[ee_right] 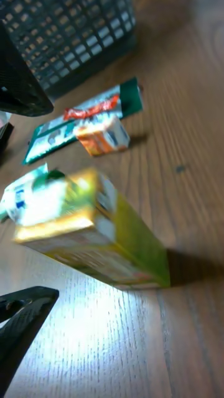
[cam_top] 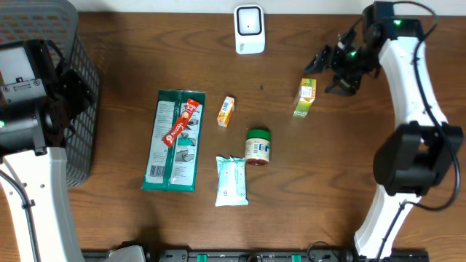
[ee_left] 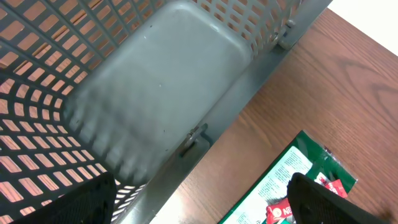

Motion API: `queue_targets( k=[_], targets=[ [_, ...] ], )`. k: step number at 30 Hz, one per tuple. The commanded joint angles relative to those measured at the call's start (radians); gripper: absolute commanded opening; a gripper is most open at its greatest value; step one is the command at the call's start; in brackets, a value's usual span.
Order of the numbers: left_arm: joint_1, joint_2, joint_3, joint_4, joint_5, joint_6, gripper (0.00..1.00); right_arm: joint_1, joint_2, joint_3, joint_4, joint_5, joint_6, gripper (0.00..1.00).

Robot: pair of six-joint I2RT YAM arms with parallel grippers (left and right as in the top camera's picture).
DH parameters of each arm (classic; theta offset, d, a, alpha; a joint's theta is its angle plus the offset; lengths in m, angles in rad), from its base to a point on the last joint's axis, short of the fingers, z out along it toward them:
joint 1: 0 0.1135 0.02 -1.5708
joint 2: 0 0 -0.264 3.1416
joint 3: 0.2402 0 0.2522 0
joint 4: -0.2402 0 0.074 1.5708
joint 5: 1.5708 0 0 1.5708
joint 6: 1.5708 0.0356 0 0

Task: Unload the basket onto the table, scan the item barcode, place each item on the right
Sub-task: 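Reposition the right gripper over the green tea carton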

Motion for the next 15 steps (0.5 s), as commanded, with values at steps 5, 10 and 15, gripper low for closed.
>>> queue_targets(
  k=[5,10,15],
  targets=[
    [0.004,0.004,0.006,0.0,-0.013,0.009,0.88,0.013,0.022,0.06,-0.016,0.101,0.037,0.81],
    [0.004,0.004,0.006,0.0,-0.013,0.009,0.88,0.027,0.022,0.2,-0.093,0.195,0.024,0.79],
    [0.004,0.004,0.006,0.0,-0.013,0.009,0.88,0.069,0.022,0.343,-0.189,0.289,0.026,0.79]
  ],
)
